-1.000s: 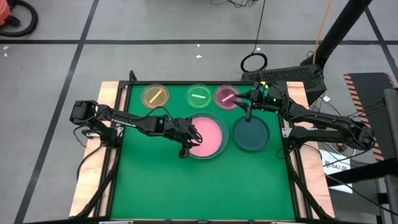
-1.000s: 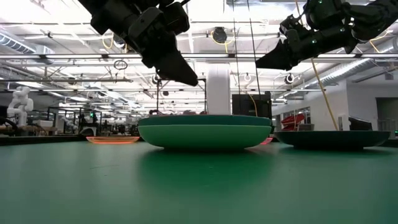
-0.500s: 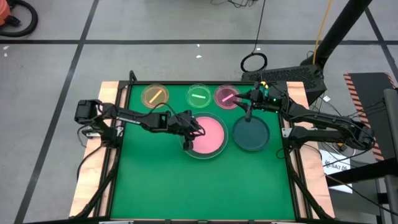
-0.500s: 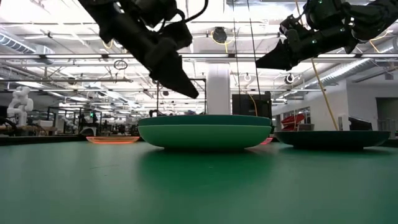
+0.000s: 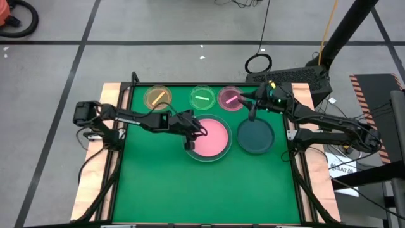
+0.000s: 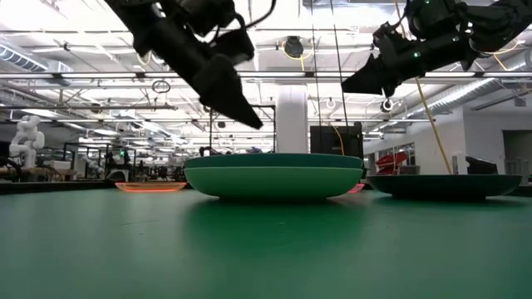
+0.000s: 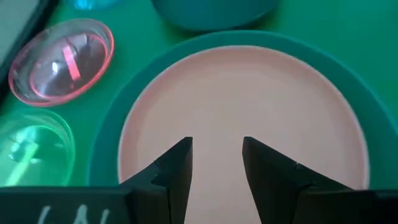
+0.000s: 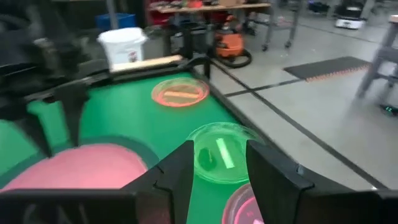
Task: Stack plastic plates
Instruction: Stack the dark blue plate on top of the pink plate
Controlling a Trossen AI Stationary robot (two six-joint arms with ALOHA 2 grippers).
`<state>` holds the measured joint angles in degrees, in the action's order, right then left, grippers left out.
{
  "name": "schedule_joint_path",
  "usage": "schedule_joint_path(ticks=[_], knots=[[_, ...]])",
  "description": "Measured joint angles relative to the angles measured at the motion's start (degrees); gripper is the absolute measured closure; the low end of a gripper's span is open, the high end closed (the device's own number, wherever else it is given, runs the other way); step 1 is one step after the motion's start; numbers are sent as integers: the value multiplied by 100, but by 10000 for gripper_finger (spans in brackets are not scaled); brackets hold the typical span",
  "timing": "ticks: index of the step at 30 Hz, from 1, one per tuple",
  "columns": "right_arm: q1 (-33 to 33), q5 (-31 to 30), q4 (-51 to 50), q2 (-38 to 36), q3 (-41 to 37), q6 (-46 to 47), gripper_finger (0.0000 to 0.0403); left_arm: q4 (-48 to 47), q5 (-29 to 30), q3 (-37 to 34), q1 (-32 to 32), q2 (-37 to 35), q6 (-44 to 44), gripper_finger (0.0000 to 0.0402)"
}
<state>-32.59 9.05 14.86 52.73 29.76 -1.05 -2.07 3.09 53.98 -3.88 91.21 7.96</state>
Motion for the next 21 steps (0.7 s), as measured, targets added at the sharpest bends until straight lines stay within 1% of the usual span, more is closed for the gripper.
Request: schedule_joint_path(ticks=[3,6,8,12,19,21], knots=[[128,14,-339,-4,222,222,261,-123,5,0,-2,-317,280,252],[376,3,-825,-2,464,361,261,-643,49,2,-21,-754,692,252],[579,1,-1086,-2,610,466,261,-1163,235,-3,-70,-1104,850,252],[1028,-36,-1298,-2,809,707,261,-1549,472,-4,-214,-1880,1026,252],[2013,-598,-1500,-2,908,1189,261,-1991,400,-4,-343,-2899,1407,252],[2294,-716,-1635,-2,909,1395,261,-2033,253,-39,-379,-3131,1397,252]])
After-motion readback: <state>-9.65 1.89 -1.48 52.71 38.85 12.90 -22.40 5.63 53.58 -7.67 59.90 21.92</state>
